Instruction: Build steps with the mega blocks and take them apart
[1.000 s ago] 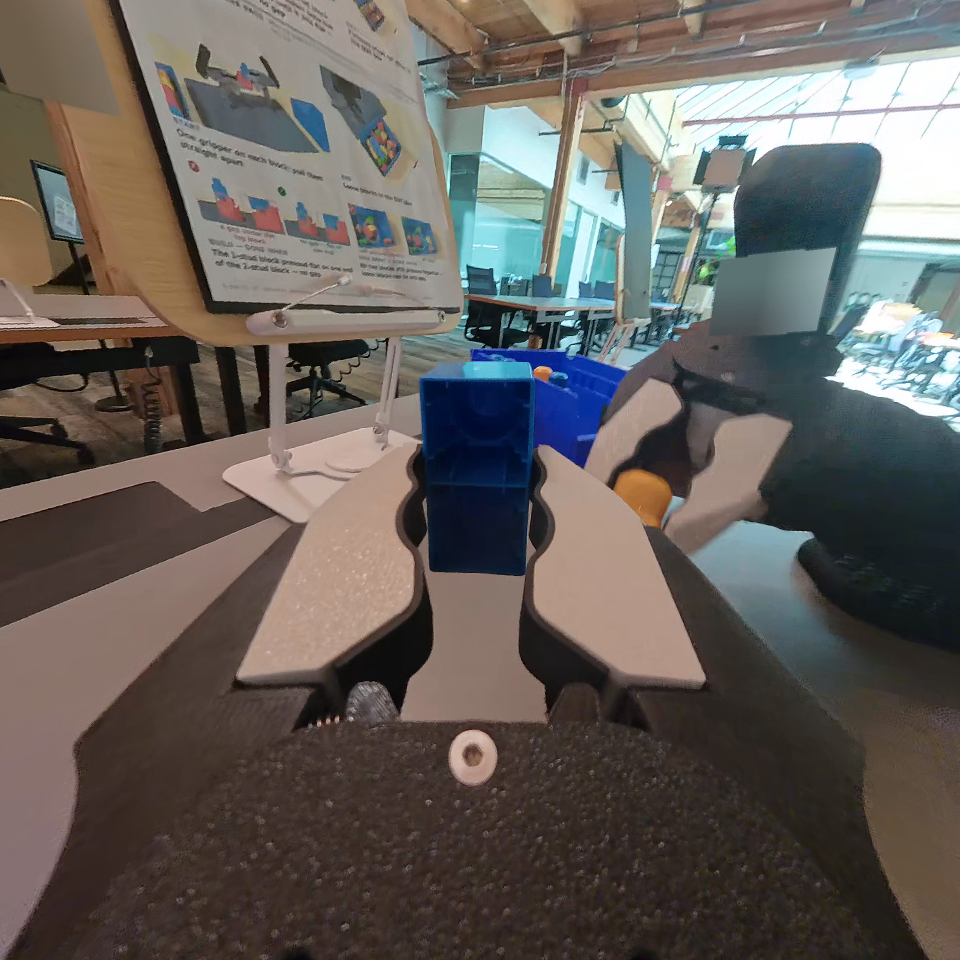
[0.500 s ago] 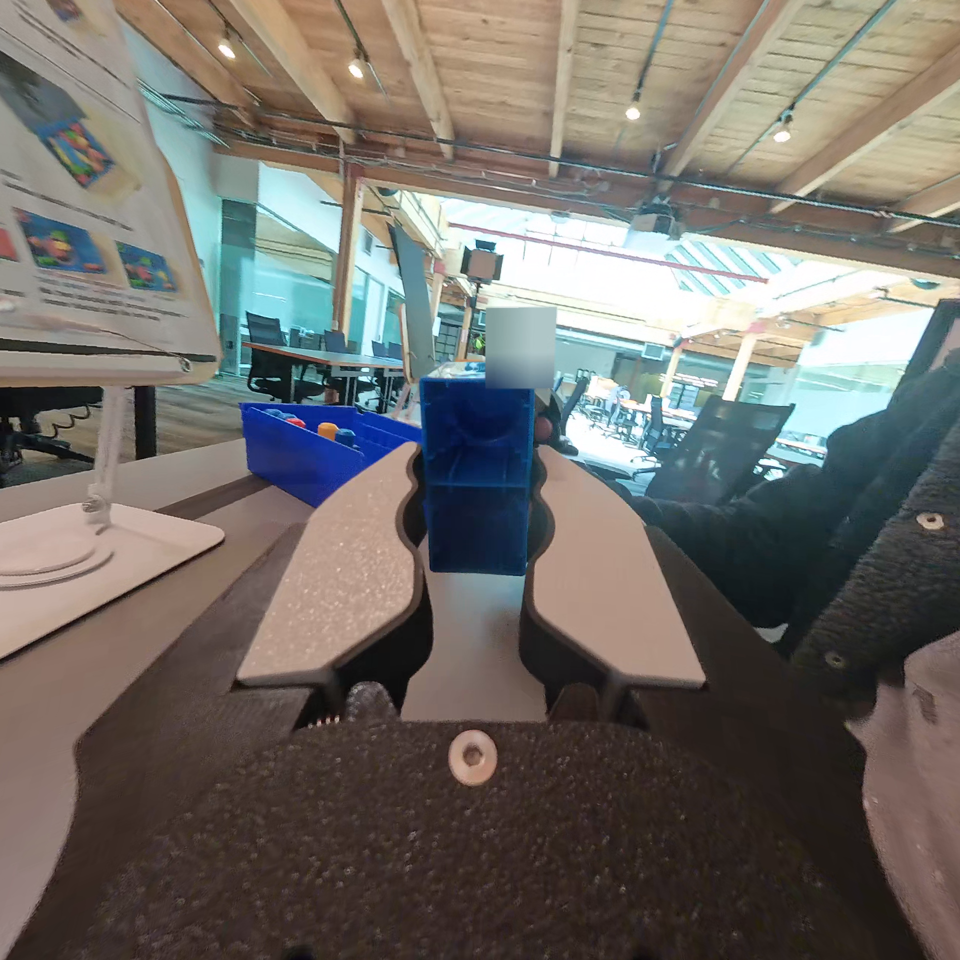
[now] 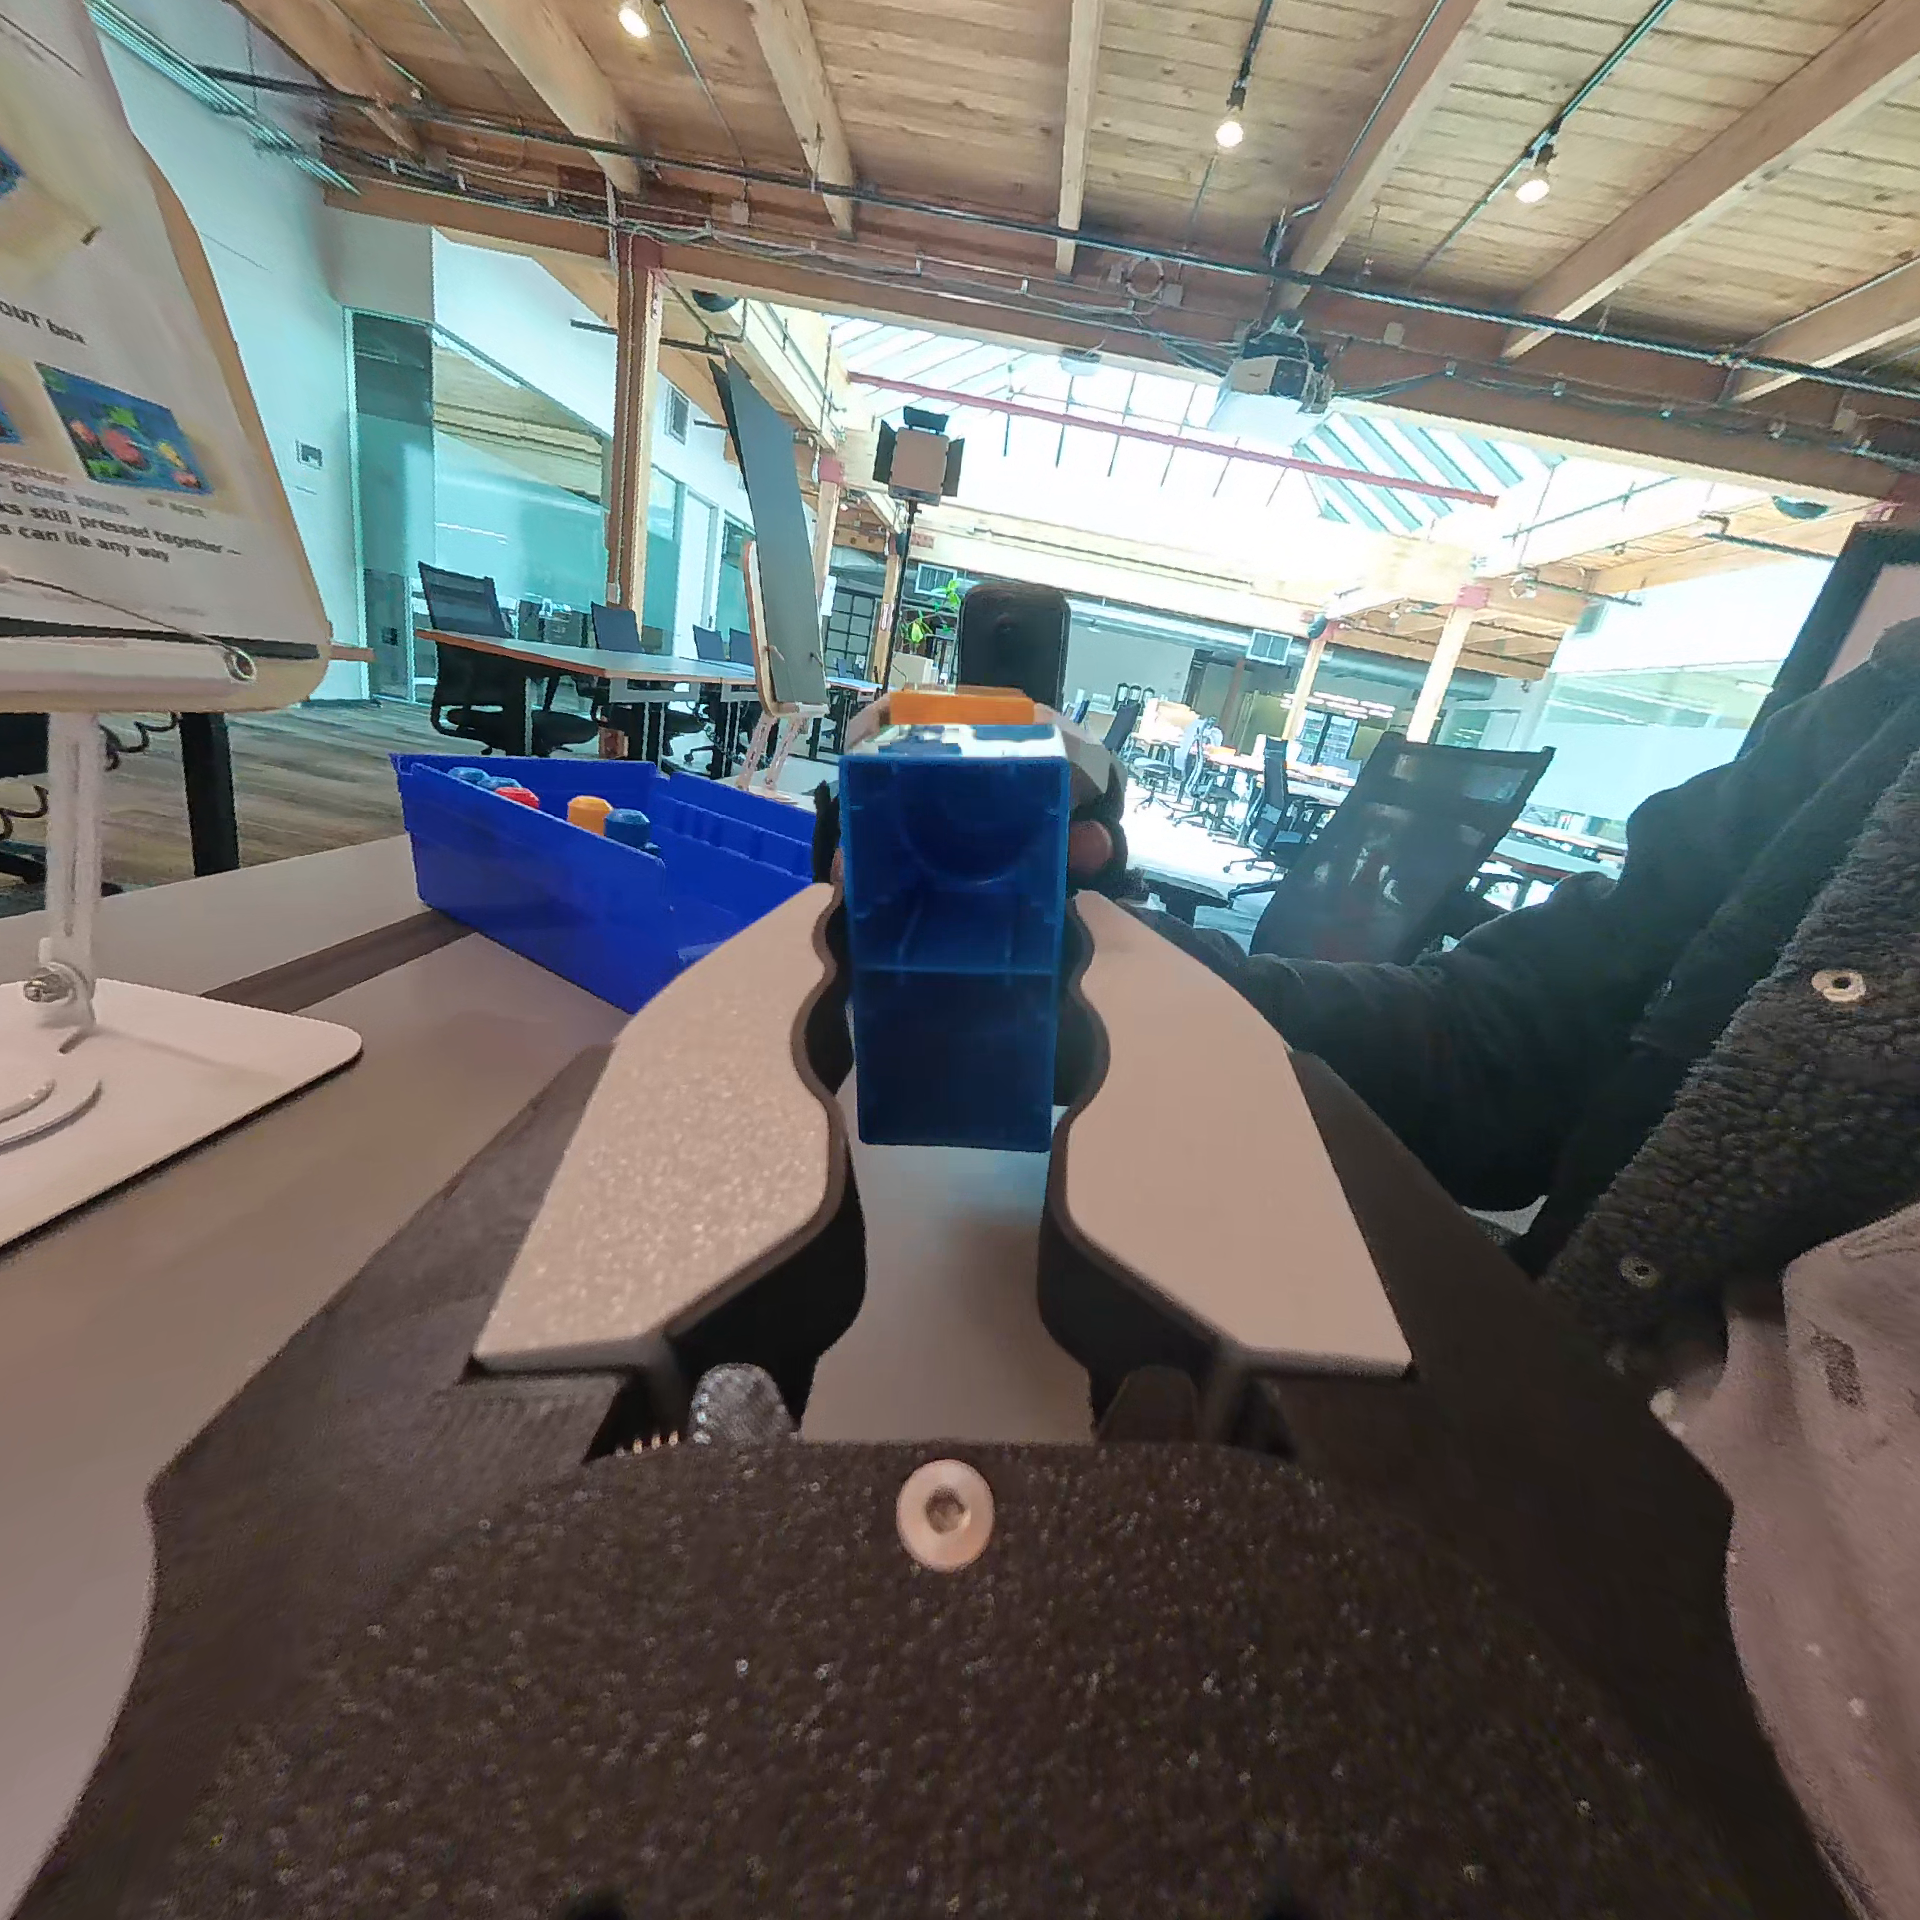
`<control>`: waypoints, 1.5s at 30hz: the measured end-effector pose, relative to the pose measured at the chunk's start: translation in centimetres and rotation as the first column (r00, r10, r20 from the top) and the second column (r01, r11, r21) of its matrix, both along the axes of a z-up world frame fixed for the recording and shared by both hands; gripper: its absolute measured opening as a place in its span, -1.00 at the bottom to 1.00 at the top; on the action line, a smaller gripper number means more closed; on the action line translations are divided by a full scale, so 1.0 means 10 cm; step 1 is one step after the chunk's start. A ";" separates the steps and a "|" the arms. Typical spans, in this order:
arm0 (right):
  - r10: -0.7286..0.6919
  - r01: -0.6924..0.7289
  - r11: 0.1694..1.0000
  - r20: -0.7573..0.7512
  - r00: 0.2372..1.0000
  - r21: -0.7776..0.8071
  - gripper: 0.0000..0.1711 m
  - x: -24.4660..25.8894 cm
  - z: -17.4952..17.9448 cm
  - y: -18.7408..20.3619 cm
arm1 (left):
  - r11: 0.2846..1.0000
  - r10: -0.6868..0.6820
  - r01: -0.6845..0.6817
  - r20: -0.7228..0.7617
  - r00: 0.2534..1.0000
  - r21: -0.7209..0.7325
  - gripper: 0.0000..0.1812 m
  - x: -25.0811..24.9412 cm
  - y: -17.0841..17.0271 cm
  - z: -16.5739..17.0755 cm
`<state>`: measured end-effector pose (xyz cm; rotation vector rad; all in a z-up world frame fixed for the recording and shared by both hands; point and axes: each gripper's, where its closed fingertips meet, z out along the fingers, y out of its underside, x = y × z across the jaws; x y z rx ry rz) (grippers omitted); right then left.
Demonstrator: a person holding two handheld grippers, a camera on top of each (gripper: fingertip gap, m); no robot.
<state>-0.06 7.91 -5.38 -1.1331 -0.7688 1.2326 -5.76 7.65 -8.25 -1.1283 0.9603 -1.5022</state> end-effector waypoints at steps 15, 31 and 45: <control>-0.001 0.001 1.000 0.077 0.997 0.000 -0.60 -0.19 -0.11 -0.04 | 0.999 0.026 -0.023 -0.069 0.997 0.045 -0.59 0.14 -0.04 -0.12; 0.022 -0.057 0.996 0.425 0.905 0.071 -0.60 -0.21 -0.51 -0.16 | 0.992 -0.047 0.092 -0.415 0.909 0.090 -0.59 0.27 -0.20 -0.69; 0.066 -0.085 0.996 0.454 0.889 0.021 -0.60 -0.18 -0.60 -0.19 | 0.987 -0.038 0.109 -0.474 0.880 0.122 -0.59 0.29 -0.23 -0.79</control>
